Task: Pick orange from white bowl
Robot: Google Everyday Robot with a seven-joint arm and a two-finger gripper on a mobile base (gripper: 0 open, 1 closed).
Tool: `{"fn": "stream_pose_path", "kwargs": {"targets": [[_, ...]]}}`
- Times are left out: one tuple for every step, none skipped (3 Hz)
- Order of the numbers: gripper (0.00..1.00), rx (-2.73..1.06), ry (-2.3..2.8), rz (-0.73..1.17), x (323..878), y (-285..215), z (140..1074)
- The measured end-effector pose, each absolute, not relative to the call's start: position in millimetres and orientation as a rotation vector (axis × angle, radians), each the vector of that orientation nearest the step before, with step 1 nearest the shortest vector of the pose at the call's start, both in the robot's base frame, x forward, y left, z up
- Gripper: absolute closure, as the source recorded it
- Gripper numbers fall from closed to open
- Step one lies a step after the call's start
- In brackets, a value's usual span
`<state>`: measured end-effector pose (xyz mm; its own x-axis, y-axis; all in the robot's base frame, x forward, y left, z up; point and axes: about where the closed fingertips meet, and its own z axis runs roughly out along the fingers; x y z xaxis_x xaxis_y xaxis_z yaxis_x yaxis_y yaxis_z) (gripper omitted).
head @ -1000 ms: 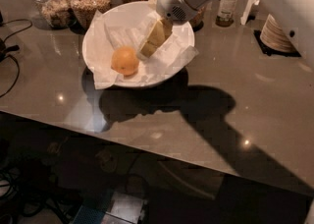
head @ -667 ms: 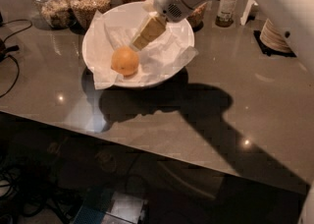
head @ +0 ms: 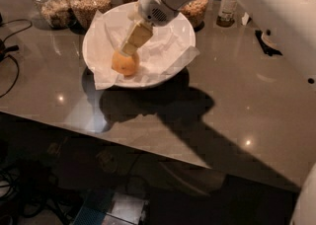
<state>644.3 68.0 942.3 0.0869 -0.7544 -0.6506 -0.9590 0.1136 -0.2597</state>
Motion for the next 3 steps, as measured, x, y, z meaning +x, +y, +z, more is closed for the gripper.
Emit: {"fn": "stream_pose_path", "kwargs": {"targets": [[0.25,-1.782,1.744,0.371,635.3,71.2,918.0],[0.36,-1.819,1.786,0.349,634.6,65.6,901.7],[0.35,-1.841,1.808,0.322,634.6,60.9,894.9]]}}
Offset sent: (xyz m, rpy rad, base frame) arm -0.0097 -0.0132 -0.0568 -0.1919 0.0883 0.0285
